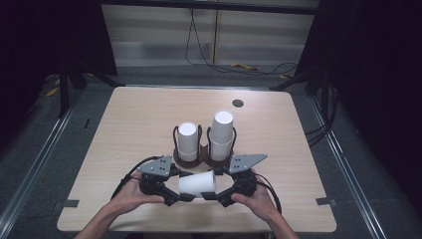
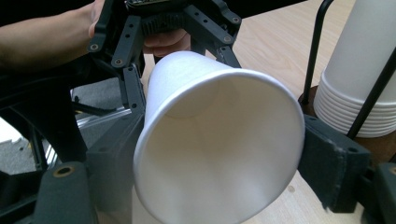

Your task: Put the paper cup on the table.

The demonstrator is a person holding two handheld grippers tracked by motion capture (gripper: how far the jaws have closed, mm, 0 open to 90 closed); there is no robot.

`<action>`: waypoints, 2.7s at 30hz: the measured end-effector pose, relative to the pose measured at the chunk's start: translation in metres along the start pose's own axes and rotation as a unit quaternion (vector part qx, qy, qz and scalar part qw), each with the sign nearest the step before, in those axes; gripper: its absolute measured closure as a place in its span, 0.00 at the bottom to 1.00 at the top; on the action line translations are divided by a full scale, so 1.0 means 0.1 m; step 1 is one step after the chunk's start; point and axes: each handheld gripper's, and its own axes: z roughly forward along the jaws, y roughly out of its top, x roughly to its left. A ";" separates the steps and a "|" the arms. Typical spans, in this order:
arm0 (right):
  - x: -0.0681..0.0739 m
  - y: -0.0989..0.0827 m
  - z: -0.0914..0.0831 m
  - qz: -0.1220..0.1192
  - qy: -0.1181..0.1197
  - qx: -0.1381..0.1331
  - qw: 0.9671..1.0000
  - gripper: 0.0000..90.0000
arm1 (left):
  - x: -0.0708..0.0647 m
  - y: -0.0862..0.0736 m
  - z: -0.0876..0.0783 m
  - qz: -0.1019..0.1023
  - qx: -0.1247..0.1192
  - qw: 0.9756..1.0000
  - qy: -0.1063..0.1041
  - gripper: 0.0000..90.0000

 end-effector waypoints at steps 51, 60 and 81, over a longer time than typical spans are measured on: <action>-0.02 -0.16 -0.56 0.048 -0.143 0.058 0.987 0.29 | 0.11 -0.05 -0.14 -0.069 0.012 0.991 0.116 0.17; -0.14 -0.20 -0.79 0.070 -0.183 0.069 0.978 0.29 | 0.08 -0.04 -0.22 -0.061 0.022 0.987 0.150 0.17; -0.52 -0.01 -1.01 0.105 -0.240 0.138 0.955 0.30 | 0.06 -0.18 -0.42 -0.077 0.014 0.981 0.180 0.18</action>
